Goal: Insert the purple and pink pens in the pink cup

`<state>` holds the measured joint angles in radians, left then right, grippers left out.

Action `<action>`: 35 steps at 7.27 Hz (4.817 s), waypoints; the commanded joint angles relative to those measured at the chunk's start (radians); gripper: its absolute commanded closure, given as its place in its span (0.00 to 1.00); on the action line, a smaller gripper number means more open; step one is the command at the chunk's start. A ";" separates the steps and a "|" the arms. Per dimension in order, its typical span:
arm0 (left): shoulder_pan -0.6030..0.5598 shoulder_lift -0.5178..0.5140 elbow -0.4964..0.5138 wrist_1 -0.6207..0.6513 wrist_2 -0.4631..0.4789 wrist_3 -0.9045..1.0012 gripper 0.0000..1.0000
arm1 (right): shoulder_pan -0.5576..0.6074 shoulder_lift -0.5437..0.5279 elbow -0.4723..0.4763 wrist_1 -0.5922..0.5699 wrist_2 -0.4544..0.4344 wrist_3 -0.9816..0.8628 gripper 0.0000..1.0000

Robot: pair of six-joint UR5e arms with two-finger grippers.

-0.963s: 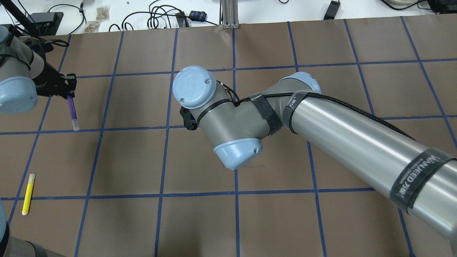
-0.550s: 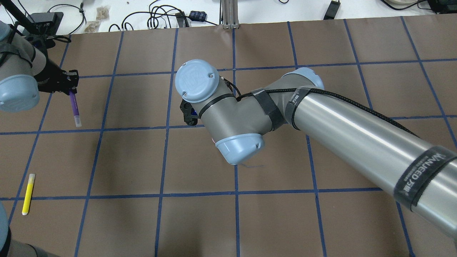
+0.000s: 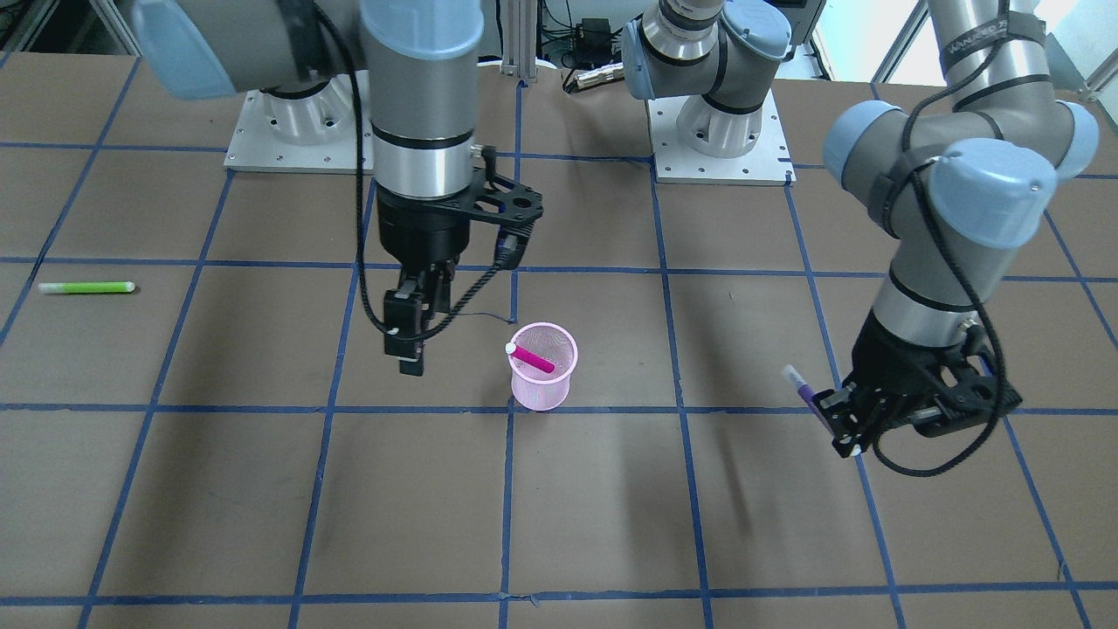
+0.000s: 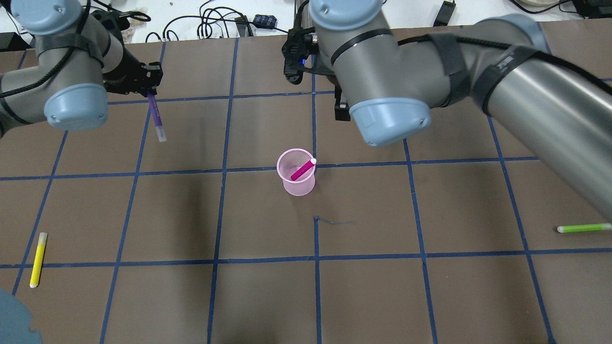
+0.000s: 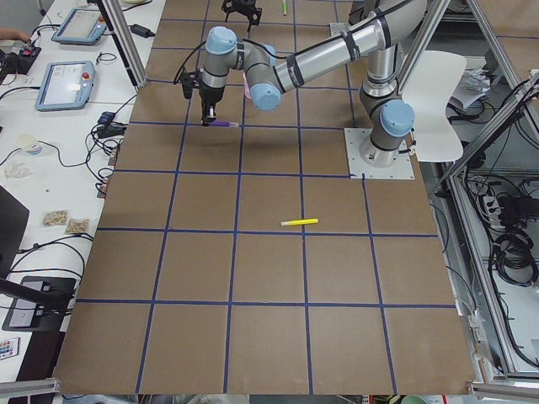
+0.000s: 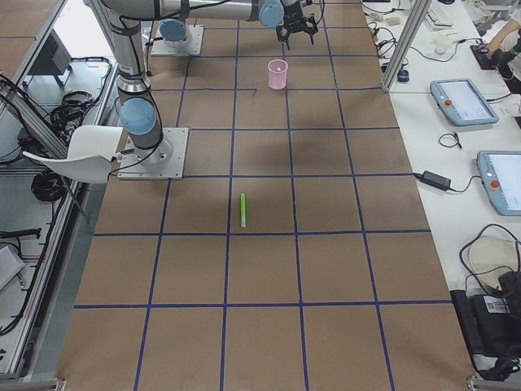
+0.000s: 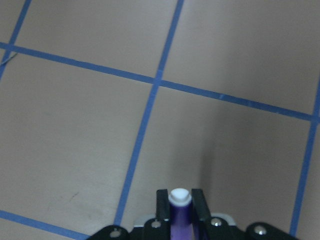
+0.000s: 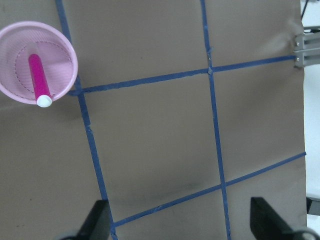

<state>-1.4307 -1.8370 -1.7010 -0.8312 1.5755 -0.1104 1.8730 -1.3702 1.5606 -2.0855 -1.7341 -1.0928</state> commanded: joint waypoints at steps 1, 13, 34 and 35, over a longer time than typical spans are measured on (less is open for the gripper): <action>-0.162 0.025 0.001 0.082 0.009 -0.125 1.00 | -0.118 -0.093 -0.028 0.117 0.021 0.011 0.00; -0.482 -0.018 -0.199 0.351 0.207 -0.526 1.00 | -0.161 -0.213 0.009 0.406 0.148 1.277 0.00; -0.104 0.148 0.118 -0.558 0.010 0.205 0.00 | -0.186 -0.207 -0.010 0.400 0.148 1.277 0.00; -0.080 0.157 0.110 -0.580 0.012 0.206 0.00 | -0.205 -0.207 -0.011 0.406 0.150 1.277 0.00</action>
<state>-1.5492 -1.7010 -1.5857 -1.3540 1.5780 0.0824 1.6864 -1.5786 1.5541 -1.6834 -1.5846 0.1798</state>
